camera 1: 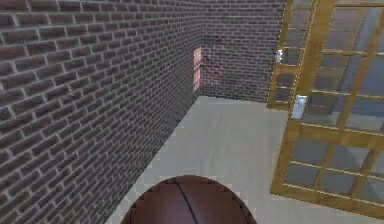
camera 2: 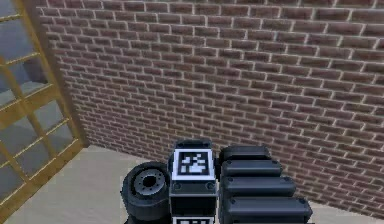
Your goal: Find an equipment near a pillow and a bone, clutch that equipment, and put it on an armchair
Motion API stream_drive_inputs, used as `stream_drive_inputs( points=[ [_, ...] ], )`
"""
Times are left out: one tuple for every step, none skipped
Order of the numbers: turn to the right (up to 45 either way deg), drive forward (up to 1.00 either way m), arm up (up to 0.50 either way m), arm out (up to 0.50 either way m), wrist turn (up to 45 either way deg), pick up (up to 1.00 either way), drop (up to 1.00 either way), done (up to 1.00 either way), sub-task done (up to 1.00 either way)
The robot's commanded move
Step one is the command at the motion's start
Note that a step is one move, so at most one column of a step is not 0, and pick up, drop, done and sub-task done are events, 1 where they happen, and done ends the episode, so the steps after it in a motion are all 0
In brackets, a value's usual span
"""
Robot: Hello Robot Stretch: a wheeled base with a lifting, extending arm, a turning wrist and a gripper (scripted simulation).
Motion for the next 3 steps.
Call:
stream_drive_inputs(
  points=[
    [0.0,1.00,0.00,0.00,0.0,0.00,0.00,0.00,0.00],
    [-3.0,0.00,0.00,0.00,0.0,0.00,0.00,0.00,0.00],
    [0.0,0.40,0.00,0.00,0.0,0.00,0.00,0.00,0.00]
  ],
)
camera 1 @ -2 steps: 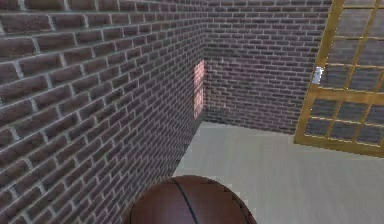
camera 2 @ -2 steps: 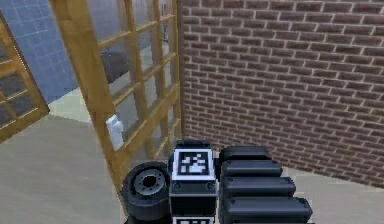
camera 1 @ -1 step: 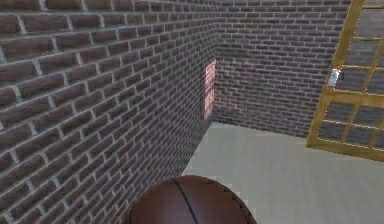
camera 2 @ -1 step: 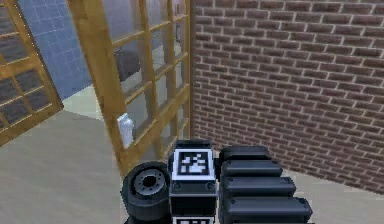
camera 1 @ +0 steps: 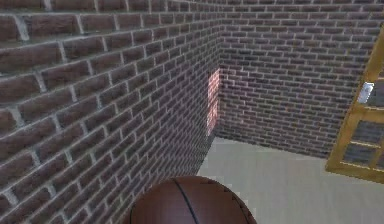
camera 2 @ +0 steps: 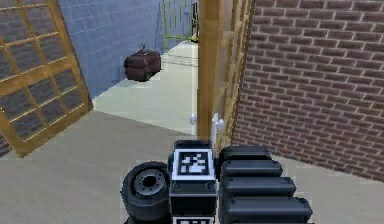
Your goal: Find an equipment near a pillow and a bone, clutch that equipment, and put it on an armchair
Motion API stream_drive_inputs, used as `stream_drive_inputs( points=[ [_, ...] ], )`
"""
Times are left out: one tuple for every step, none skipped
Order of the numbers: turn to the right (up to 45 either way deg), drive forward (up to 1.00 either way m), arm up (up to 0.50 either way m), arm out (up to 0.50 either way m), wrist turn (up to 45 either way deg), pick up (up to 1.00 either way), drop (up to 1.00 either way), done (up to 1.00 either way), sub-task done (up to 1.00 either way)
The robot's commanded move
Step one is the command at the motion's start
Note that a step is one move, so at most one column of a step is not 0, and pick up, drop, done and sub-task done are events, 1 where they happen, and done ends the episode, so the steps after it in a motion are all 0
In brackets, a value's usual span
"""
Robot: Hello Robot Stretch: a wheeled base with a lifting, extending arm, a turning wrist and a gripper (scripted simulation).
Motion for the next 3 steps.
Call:
stream_drive_inputs(
  points=[
    [18.0,0.00,0.00,0.00,0.0,0.00,0.00,0.00,0.00],
    [0.0,0.40,0.00,0.00,0.0,0.00,0.00,0.00,0.00],
    [45.0,0.00,0.00,0.00,0.0,0.00,0.00,0.00,0.00]
  ],
)
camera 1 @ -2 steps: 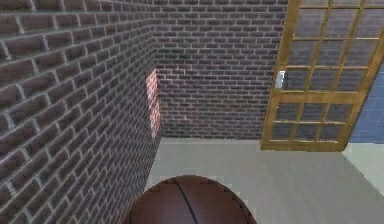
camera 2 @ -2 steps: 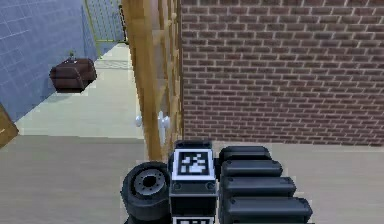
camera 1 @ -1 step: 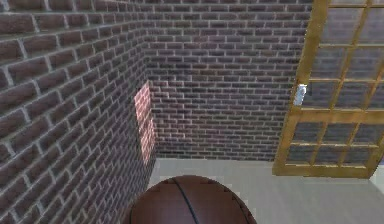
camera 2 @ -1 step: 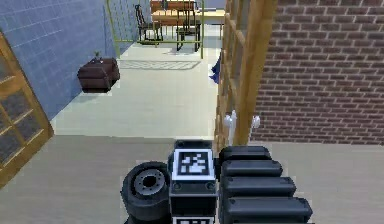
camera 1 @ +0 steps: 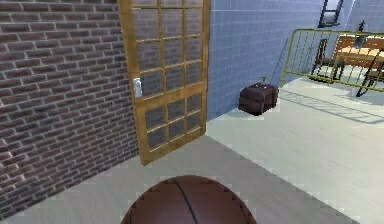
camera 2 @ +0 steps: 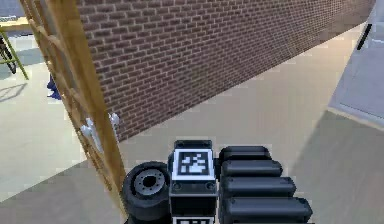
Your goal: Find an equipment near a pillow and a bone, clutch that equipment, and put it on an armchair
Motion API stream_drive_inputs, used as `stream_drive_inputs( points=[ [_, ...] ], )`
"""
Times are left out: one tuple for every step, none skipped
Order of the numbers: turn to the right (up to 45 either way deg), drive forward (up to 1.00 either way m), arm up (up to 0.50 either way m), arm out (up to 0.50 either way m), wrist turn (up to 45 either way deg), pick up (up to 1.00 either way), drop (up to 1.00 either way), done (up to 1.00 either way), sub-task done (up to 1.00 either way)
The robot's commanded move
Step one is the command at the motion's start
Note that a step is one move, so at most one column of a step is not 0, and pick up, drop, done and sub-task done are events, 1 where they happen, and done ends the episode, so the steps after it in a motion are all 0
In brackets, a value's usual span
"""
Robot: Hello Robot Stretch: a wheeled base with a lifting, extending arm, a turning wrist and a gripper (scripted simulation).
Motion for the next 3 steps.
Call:
stream_drive_inputs(
  points=[
    [15.0,0.00,0.00,0.00,0.0,0.00,0.00,0.00,0.00],
    [0.0,0.55,0.00,0.00,0.0,0.00,0.00,0.00,0.00],
    [33.0,0.00,0.00,0.00,0.0,0.00,0.00,0.00,0.00]
  ],
)
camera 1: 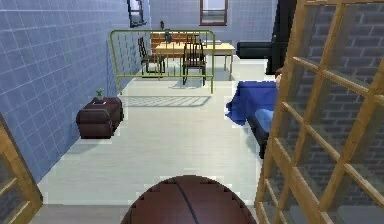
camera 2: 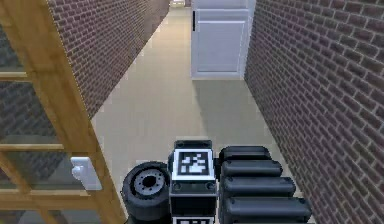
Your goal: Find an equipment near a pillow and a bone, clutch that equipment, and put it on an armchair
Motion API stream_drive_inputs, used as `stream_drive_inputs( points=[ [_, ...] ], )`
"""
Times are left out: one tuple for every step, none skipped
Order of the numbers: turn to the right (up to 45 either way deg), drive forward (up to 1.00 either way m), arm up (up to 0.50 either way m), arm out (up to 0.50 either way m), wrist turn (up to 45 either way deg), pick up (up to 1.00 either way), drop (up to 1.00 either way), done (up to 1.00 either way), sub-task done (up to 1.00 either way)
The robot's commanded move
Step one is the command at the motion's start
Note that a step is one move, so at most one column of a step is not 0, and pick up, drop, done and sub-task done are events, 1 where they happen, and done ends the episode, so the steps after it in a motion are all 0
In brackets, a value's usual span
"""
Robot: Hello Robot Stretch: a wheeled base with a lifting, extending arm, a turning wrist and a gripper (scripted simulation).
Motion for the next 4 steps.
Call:
stream_drive_inputs(
  points=[
    [0.0,0.20,0.00,0.00,0.0,0.00,0.00,0.00,0.00],
    [0.0,1.00,0.00,0.00,0.0,0.00,0.00,0.00,0.00],
    [0.0,1.00,0.00,0.00,0.0,0.00,0.00,0.00,0.00],
    [0.0,0.35,0.00,0.00,0.0,0.00,0.00,0.00,0.00]
  ],
)
